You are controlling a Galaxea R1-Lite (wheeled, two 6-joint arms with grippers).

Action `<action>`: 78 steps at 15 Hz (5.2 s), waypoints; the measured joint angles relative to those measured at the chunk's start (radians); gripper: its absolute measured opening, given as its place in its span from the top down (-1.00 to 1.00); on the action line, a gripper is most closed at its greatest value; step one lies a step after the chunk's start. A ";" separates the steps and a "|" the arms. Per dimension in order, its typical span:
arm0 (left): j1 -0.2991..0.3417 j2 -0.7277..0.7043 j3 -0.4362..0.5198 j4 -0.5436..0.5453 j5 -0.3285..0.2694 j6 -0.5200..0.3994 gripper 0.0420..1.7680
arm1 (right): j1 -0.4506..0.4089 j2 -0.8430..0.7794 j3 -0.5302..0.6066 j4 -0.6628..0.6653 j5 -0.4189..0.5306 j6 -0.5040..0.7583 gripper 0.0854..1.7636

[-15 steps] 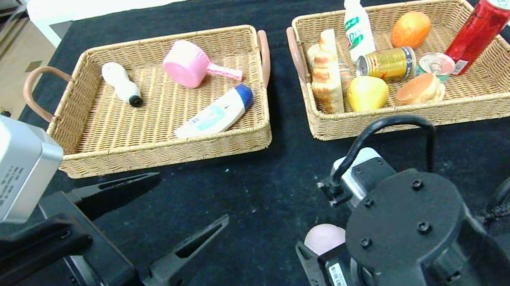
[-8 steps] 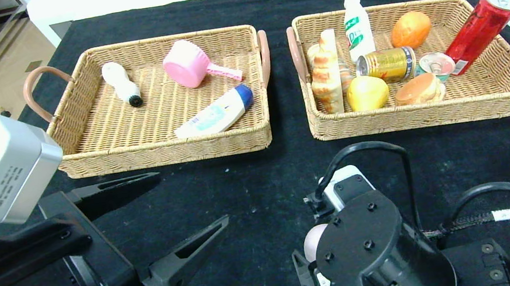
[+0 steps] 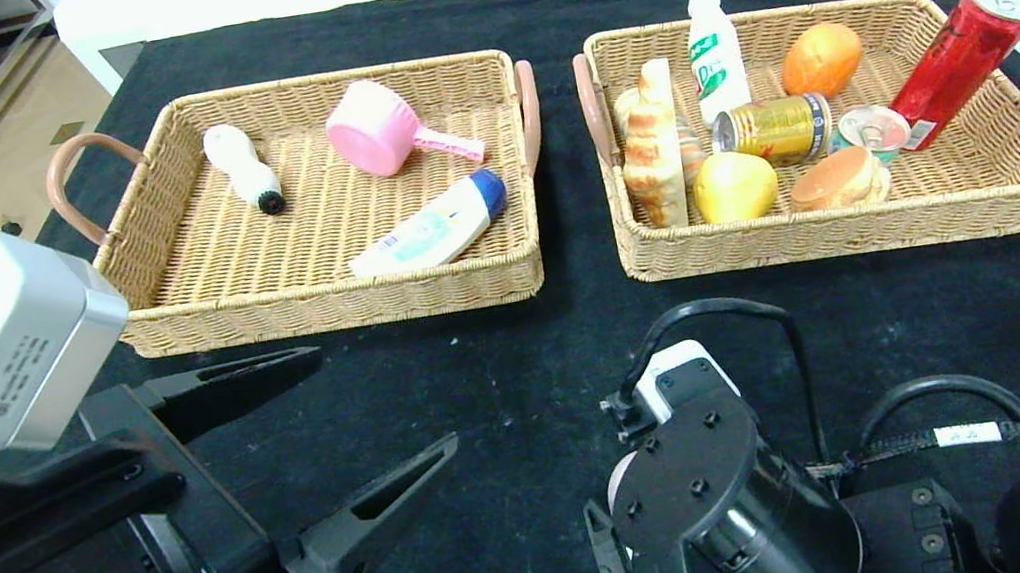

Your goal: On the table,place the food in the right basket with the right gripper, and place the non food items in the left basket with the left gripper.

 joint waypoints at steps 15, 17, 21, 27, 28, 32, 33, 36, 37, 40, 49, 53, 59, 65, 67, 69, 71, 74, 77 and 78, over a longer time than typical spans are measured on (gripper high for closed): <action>-0.001 0.000 0.006 0.001 0.000 0.011 -0.94 | 0.000 0.021 0.003 -0.001 0.000 0.005 0.91; -0.001 0.001 0.006 0.001 0.000 0.011 -0.94 | 0.000 0.024 0.003 -0.001 0.000 0.029 0.91; -0.001 0.002 0.006 0.001 0.000 0.012 -0.94 | 0.000 0.027 0.003 0.000 0.000 0.036 0.91; -0.001 0.001 0.008 0.000 0.001 0.019 -0.94 | 0.013 -0.008 0.000 0.006 -0.041 0.014 0.91; -0.001 0.000 0.008 -0.002 0.002 0.018 -0.94 | 0.014 -0.023 -0.001 0.009 -0.041 0.000 0.91; 0.000 -0.003 0.007 -0.001 0.001 0.019 -0.94 | -0.013 -0.129 -0.010 0.011 -0.042 -0.105 0.91; 0.000 -0.003 0.007 -0.001 0.001 0.019 -0.94 | -0.036 -0.154 -0.012 0.011 -0.041 -0.135 0.91; 0.000 -0.003 0.007 -0.001 0.001 0.017 -0.94 | -0.123 -0.213 -0.027 0.003 -0.036 -0.192 0.91; 0.000 -0.003 0.007 -0.001 0.002 0.017 -0.94 | -0.158 -0.226 -0.038 0.003 -0.034 -0.204 0.91; 0.000 -0.002 0.008 -0.001 0.001 0.017 -0.94 | -0.264 -0.256 -0.084 0.004 0.008 -0.264 0.91; 0.000 0.003 0.009 0.003 -0.001 0.017 -0.94 | -0.610 -0.271 -0.269 0.001 0.171 -0.366 0.91; -0.001 0.004 0.011 0.004 -0.001 0.019 -0.94 | -0.732 -0.216 -0.321 -0.003 0.216 -0.369 0.91; -0.001 0.002 0.014 -0.001 -0.001 0.026 -0.94 | -0.812 -0.127 -0.357 -0.098 0.255 -0.369 0.68; -0.001 -0.006 0.010 -0.006 -0.001 0.025 -0.94 | -0.819 -0.113 -0.360 -0.095 0.258 -0.370 -0.19; -0.001 -0.007 0.009 -0.007 -0.001 0.025 -0.94 | -0.818 -0.113 -0.359 -0.090 0.259 -0.370 -0.36; -0.001 -0.008 0.009 -0.007 -0.001 0.024 -0.94 | -0.814 -0.119 -0.357 -0.085 0.259 -0.370 -0.50; -0.001 -0.008 0.009 -0.007 -0.001 0.026 -0.94 | -0.810 -0.130 -0.353 -0.083 0.259 -0.375 -0.59; -0.001 -0.011 0.010 -0.006 -0.001 0.026 -0.94 | -0.798 -0.156 -0.327 -0.083 0.259 -0.381 -0.70; -0.001 -0.020 0.004 -0.007 0.007 0.024 -0.94 | -0.774 -0.200 -0.309 -0.039 0.259 -0.391 -0.77; 0.000 -0.024 0.002 -0.007 0.011 0.022 -0.94 | -0.766 -0.222 -0.305 -0.020 0.260 -0.391 -0.79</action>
